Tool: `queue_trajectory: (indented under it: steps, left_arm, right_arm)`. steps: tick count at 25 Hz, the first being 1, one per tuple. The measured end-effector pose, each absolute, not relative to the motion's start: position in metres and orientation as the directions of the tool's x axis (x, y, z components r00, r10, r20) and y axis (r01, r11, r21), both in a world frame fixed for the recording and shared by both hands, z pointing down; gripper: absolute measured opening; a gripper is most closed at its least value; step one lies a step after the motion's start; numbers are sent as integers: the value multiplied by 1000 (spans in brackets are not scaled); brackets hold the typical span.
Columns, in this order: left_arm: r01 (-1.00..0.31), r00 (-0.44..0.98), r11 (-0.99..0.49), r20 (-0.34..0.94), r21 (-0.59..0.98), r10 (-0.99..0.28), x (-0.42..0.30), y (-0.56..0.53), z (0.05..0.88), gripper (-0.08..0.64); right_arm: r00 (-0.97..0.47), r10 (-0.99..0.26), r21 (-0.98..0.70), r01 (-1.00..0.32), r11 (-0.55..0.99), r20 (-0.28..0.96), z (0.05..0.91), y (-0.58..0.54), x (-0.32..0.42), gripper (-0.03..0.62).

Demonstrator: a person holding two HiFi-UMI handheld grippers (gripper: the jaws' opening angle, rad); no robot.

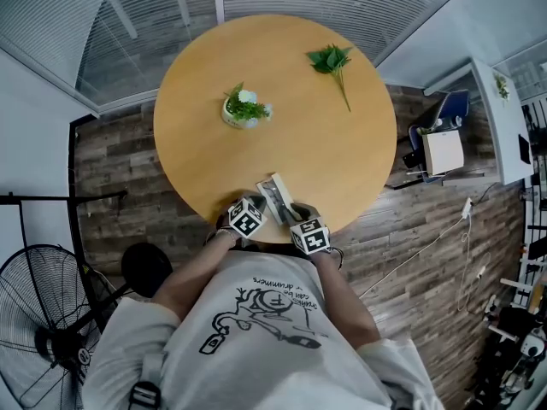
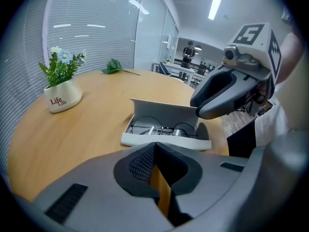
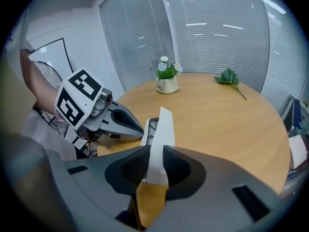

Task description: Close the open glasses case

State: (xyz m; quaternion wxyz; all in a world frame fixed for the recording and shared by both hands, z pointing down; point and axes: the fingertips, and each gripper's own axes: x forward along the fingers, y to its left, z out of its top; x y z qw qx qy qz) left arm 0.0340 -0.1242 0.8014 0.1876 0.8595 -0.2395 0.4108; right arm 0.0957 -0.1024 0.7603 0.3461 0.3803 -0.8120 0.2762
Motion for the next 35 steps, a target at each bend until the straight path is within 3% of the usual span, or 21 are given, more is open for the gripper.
queue_trajectory:
  steps: [35]
  left_arm:
    - [-550, 522, -827, 821, 117, -231, 25, -118, 813, 20]
  right_arm:
    - [-444, -440, -124, -800, 587, 781, 762, -95, 79, 106]
